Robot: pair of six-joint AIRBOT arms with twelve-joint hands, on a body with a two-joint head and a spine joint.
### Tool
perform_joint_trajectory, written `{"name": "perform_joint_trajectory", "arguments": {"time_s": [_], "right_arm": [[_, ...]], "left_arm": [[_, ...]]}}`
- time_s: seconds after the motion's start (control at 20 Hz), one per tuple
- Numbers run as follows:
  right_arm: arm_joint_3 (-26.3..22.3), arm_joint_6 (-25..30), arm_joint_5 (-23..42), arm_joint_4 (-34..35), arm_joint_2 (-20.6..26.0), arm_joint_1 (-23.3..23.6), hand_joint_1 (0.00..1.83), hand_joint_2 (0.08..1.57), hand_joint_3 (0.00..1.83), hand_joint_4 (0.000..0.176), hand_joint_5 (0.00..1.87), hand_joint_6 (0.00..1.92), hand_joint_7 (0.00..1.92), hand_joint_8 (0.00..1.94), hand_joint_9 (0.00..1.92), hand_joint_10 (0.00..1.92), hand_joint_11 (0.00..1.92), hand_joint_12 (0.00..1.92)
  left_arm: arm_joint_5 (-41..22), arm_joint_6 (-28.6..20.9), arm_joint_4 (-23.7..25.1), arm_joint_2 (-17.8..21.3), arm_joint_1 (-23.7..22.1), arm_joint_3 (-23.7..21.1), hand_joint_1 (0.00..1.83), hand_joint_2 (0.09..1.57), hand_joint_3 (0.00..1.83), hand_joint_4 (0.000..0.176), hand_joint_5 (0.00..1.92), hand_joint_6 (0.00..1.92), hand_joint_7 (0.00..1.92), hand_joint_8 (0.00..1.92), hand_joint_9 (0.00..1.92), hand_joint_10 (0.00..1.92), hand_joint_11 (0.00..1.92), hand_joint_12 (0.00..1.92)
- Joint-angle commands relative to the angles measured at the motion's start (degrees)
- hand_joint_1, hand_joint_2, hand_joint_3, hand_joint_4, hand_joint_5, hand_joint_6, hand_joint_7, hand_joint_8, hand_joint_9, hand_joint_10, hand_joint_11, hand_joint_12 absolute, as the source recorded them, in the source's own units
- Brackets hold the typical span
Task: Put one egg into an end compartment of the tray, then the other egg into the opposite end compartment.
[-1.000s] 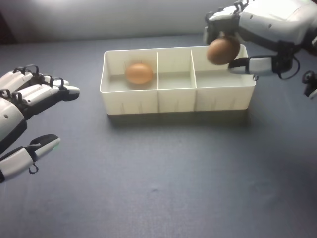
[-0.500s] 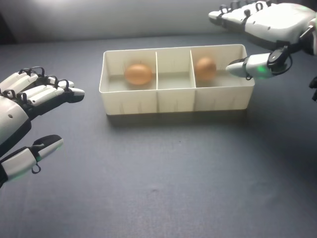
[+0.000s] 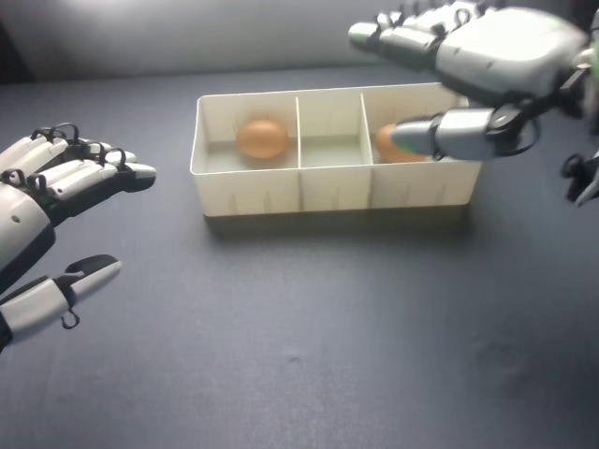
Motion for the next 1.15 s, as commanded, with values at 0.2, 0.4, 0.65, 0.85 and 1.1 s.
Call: {"name": "perform_joint_trajectory", "arguments": {"time_s": [0.2,0.4,0.65,0.85,1.1], "right_arm": [[-7.53,4.03,22.1,-3.78,7.32,-5.3,0.3,1.29,0.0,0.078,0.0,0.0,0.0,0.0,0.0,0.0,0.0,0.17],[-13.33,4.58,34.6,-3.82,12.27,-13.48,0.35,1.3,0.01,0.072,0.0,0.0,0.0,0.0,0.0,0.0,0.0,0.0],[-18.92,5.15,50.19,-0.7,16.65,-26.13,0.53,1.34,0.01,0.041,0.0,0.0,0.0,0.0,0.0,0.0,0.0,0.0],[-23.32,3.6,63.8,4.81,19.84,-37.32,0.3,1.29,0.0,0.048,0.0,0.0,0.0,0.0,0.0,0.0,0.0,0.0],[-26.11,3.36,73.6,9.37,22.32,-46.4,0.25,1.31,0.0,0.014,0.0,0.0,0.0,0.0,0.0,0.0,0.0,0.0]], "left_arm": [[-10.95,-0.1,-2.6,0.08,1.4,-0.62,0.79,1.41,0.0,0.0,0.15,0.3,0.31,0.0,0.01,0.58,0.0,1.16],[-15.61,-0.08,-5.62,0.05,3.51,-1.23,0.84,1.4,0.0,0.02,0.08,0.24,0.12,0.0,0.0,0.37,0.0,0.97],[-22.13,0.57,-8.44,0.05,5.6,-2.36,0.59,1.45,0.0,0.062,0.0,0.0,0.0,0.0,0.0,0.01,0.0,0.22],[-23.82,1.58,-8.59,0.18,5.84,-3.29,0.47,1.45,0.0,0.076,0.0,0.0,0.0,0.0,0.0,0.0,0.0,0.0],[-23.84,3.13,-7.44,1.2,5.13,-4.25,0.37,1.44,0.0,0.108,0.0,0.0,0.0,0.0,0.0,0.0,0.0,0.0]]}}
